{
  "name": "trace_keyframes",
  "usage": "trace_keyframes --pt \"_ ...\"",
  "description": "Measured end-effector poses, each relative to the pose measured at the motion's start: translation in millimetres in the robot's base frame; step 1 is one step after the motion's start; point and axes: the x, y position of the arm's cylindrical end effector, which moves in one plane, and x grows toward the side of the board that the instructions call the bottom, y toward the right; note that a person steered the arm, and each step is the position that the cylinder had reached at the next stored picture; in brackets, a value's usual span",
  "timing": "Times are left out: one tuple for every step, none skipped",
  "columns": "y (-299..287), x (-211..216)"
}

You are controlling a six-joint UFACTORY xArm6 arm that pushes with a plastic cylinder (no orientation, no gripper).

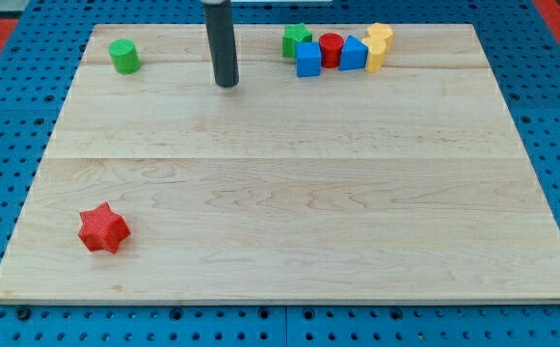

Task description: Move the red circle and green star slightly to the down side of the board

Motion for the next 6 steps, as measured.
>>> trace_keyframes --pt "41 -63" --pt "76 -95" --pt "122 -82" --pt "168 -17" --pt "151 14" --pt "123 28"
